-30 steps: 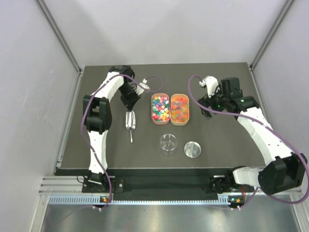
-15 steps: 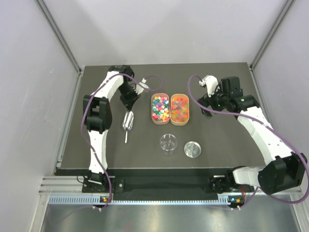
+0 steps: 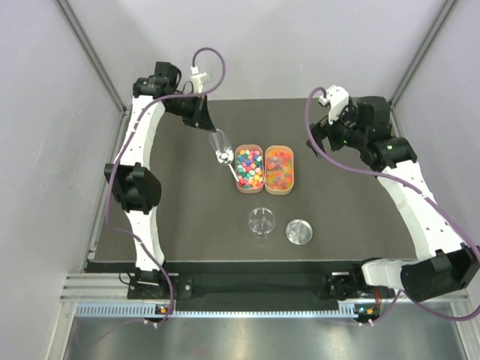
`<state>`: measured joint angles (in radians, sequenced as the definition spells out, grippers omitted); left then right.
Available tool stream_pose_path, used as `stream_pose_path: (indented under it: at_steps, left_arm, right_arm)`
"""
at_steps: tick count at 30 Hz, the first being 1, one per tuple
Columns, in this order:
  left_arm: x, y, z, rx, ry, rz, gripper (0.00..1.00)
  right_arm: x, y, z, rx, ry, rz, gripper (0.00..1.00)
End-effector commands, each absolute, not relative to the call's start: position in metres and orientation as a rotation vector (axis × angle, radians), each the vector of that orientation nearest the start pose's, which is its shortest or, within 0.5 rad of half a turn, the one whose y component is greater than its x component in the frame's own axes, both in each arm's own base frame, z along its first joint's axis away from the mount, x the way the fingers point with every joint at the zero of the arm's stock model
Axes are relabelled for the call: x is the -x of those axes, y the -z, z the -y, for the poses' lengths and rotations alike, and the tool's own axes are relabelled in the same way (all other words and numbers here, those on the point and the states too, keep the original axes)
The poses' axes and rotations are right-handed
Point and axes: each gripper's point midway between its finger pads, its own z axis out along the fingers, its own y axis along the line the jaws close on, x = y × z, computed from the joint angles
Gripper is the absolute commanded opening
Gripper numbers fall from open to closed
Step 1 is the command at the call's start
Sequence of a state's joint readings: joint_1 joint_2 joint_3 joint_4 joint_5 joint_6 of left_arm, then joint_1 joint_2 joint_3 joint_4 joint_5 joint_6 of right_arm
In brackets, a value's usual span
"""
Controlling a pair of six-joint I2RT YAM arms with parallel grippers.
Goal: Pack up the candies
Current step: Pick up the spatula from the center of the board.
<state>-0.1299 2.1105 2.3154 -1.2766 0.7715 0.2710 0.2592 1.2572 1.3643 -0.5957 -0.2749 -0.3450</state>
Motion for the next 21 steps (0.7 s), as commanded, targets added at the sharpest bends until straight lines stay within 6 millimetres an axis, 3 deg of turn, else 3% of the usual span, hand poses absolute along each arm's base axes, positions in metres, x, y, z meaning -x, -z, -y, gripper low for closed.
stream_pose_path:
  at_steps: [1, 3, 4, 5, 6, 7, 10, 15, 21]
  left_arm:
    - [-0.416, -0.295, 0.204, -0.573, 1.39, -2.212, 0.0]
    - [-0.422, -0.314, 0.208, -0.562, 1.541, -2.097, 0.0]
    - [-0.423, -0.318, 0.21, -0.404, 1.691, -2.143, 0.0]
    - [-0.426, -0.327, 0.21, -0.368, 1.774, -2.114, 0.0]
    - [-0.445, -0.35, 0.208, -0.478, 1.718, -1.942, 0.0]
    - [-0.449, -0.347, 0.209, -0.282, 1.848, -2.019, 0.0]
    - [-0.466, -0.38, 0.21, -0.386, 1.751, -1.852, 0.0]
    - [-0.478, -0.365, 0.214, -0.364, 1.763, -1.873, 0.0]
    - [-0.476, -0.364, 0.214, -0.345, 1.791, -1.868, 0.0]
  right_arm:
    - [-0.36, -0.334, -0.163, 0.739, -0.409, -1.771, 0.99]
    - [-0.359, -0.335, -0.172, 0.754, -0.436, -1.759, 0.98]
    - [-0.358, -0.336, -0.177, 0.77, -0.449, -1.752, 0.98]
    - [-0.357, -0.336, -0.179, 0.78, -0.457, -1.75, 0.98]
    - [-0.355, -0.336, -0.184, 0.795, -0.47, -1.745, 0.97]
    - [-0.353, -0.335, -0.189, 0.809, -0.488, -1.742, 0.96]
    - [-0.344, -0.334, -0.206, 0.845, -0.527, -1.727, 0.95]
    - [-0.334, -0.345, -0.234, 0.875, -0.608, -1.692, 0.9]
    - [-0.33, -0.345, -0.255, 0.858, -0.669, -1.669, 0.83]
